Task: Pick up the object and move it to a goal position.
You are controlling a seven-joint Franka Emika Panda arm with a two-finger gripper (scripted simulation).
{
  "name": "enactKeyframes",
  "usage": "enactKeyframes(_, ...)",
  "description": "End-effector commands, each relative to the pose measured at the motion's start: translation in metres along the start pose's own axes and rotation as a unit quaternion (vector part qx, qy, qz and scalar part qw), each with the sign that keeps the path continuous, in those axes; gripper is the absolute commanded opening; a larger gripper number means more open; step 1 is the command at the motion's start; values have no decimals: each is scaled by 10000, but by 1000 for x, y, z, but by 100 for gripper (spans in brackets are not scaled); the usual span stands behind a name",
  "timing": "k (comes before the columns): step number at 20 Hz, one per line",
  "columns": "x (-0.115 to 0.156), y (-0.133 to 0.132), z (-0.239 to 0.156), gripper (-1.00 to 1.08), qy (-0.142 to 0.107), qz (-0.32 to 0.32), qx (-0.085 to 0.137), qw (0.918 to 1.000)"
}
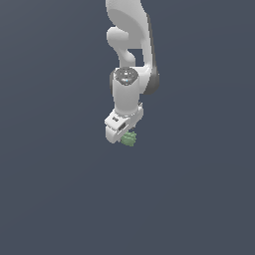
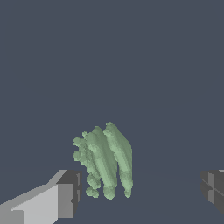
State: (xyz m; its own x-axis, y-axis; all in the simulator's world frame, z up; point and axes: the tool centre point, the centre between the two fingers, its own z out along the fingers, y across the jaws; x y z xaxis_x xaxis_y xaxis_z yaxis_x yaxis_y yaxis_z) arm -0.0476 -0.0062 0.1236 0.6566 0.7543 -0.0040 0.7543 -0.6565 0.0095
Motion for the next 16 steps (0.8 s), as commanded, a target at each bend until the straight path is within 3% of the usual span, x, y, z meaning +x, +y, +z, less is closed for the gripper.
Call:
enactKeyframes(1,-2,-5,4,100,4,-357,9,9994)
enactKeyframes(8,-7,-16,13,100,16,-1130,30,9936)
enactKeyframes(16,-10,-23,19,100,26,-1584,42,9874)
